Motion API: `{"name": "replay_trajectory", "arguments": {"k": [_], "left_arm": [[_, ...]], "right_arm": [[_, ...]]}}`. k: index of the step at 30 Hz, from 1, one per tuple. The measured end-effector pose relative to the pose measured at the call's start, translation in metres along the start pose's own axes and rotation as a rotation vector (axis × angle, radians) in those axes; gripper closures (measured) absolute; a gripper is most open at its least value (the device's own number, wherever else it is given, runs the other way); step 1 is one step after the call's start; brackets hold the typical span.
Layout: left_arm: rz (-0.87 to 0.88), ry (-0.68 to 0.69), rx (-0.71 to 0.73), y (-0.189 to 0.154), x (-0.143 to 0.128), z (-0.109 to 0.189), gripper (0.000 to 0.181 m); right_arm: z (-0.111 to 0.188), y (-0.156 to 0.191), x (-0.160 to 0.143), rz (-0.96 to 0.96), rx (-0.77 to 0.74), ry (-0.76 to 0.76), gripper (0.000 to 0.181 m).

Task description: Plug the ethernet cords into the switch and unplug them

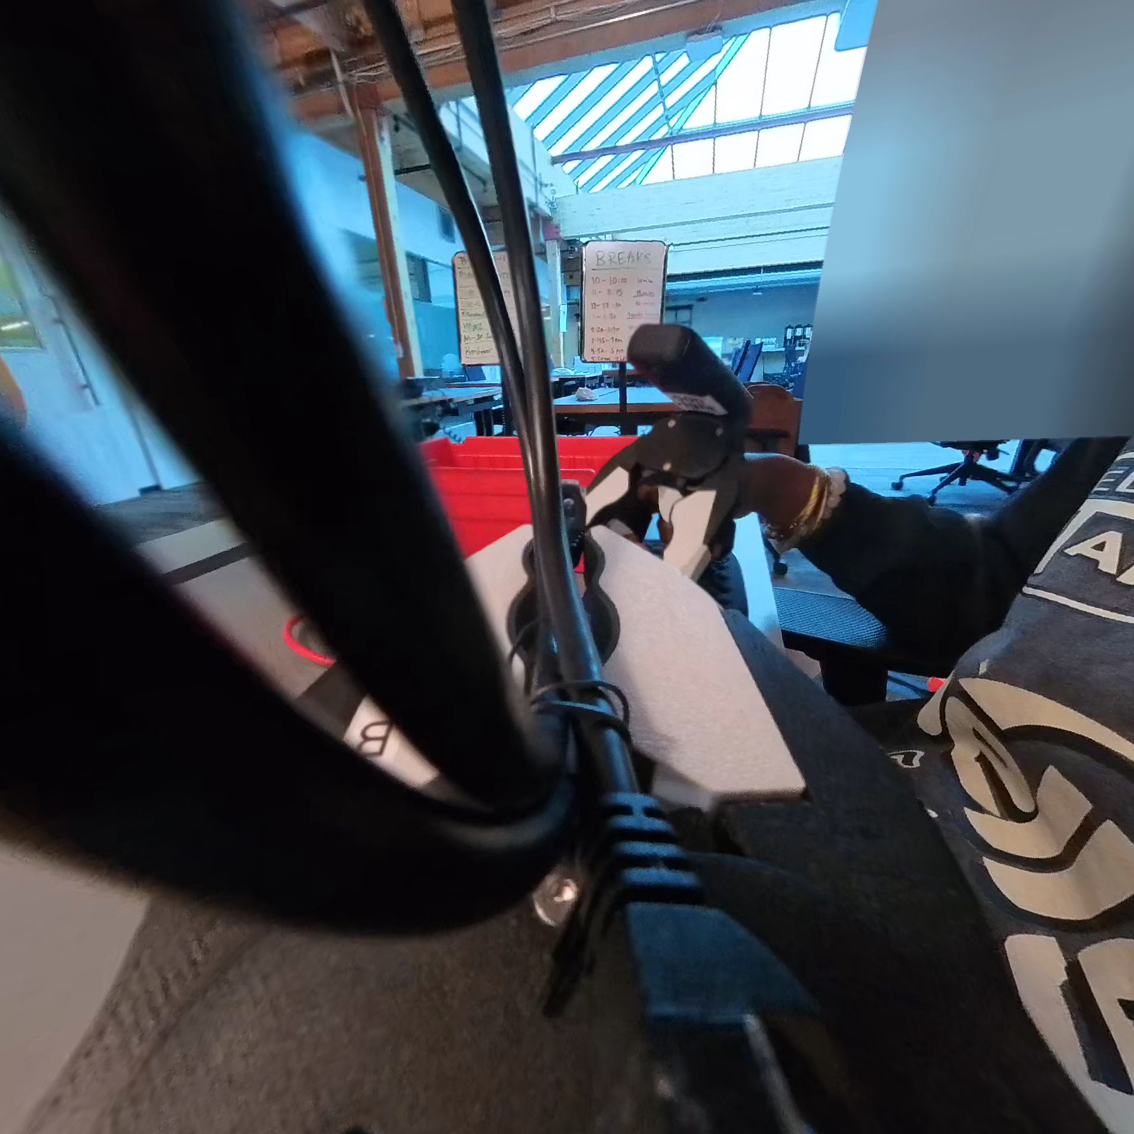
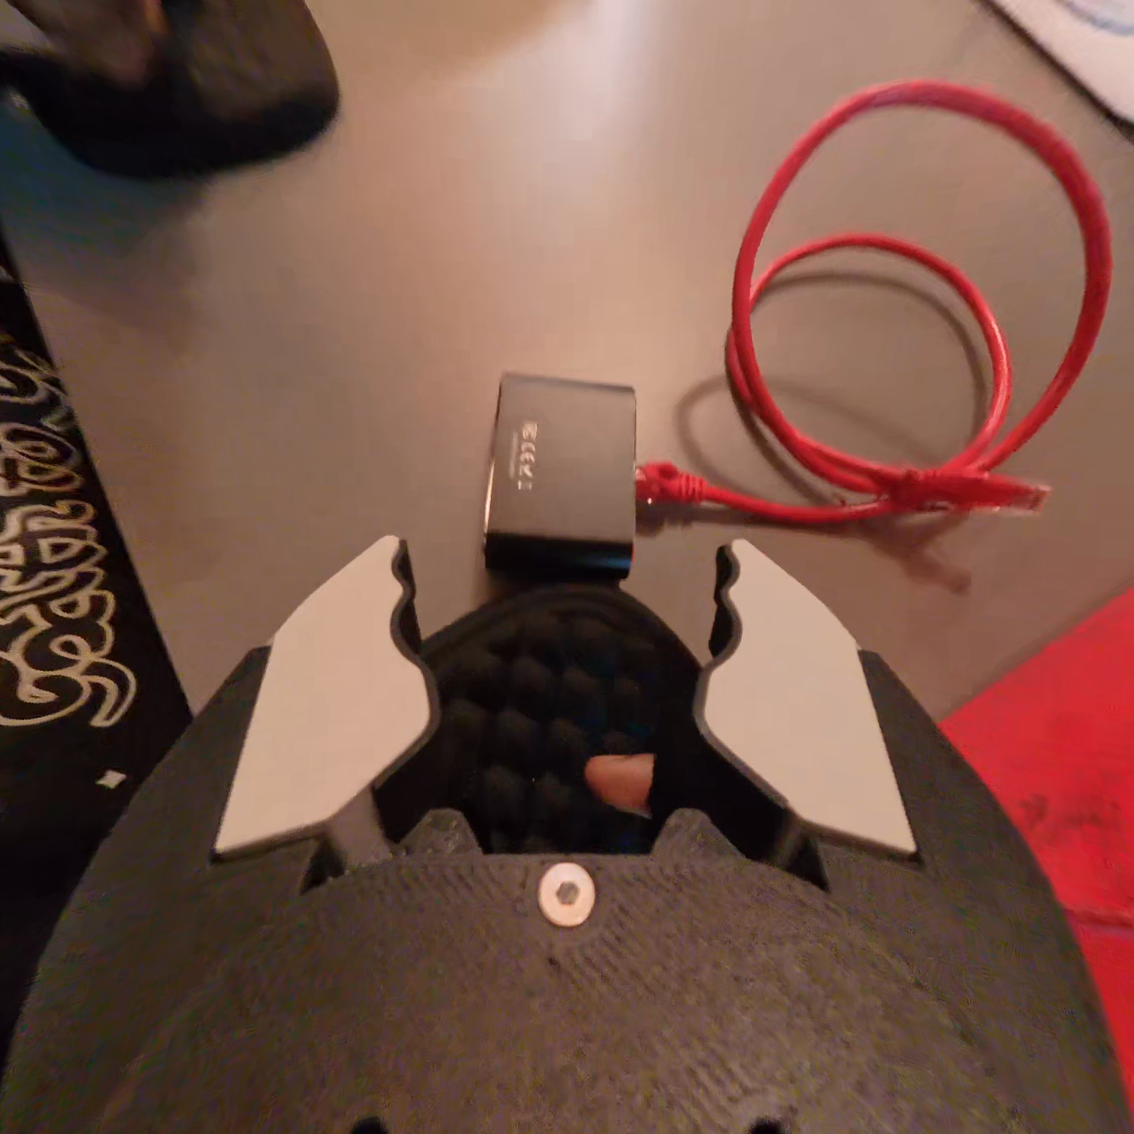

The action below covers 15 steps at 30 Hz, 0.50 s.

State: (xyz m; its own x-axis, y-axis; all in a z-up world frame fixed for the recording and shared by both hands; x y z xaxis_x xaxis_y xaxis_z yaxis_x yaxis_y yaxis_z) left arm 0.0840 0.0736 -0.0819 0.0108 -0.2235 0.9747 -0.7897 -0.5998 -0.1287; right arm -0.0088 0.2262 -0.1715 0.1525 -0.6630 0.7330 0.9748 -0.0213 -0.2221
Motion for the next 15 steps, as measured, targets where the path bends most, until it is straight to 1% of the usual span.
{"name": "replay_trajectory", "arguments": {"k": [1,5,8,11,15], "left_arm": [[-0.001,-0.002,0.002,0.000,0.000,0.000,0.170],[-0.004,-0.006,0.008,0.001,0.000,0.001,0.170],[-0.008,-0.012,0.027,0.002,0.001,0.001,0.171],[0.000,-0.028,0.041,0.005,0.002,0.001,0.171],[0.007,-0.038,0.046,0.006,0.003,0.002,0.170]], "right_arm": [[-0.002,0.002,-0.003,0.000,-0.004,0.022,0.087],[-0.011,0.004,-0.011,0.001,-0.007,0.076,0.085],[-0.014,0.003,-0.009,-0.004,-0.003,0.070,0.086],[-0.018,0.003,-0.013,-0.021,0.010,0.104,0.084],[-0.023,0.006,-0.016,0.015,0.001,0.157,0.084]]}}
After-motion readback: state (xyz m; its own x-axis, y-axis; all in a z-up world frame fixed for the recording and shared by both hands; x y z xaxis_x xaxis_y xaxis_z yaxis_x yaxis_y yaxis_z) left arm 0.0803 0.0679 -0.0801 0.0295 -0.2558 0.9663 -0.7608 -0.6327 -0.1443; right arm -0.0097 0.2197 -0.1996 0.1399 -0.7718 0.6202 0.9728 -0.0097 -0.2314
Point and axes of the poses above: each gripper's, where its closed fingertips meet, z back along the fingers, x out of its top, y = z × x across the jaws, the point moved 2 cm from there along z, back along the fingers, and after that the axes turned 10 degrees about z, right-handed, at the moved point
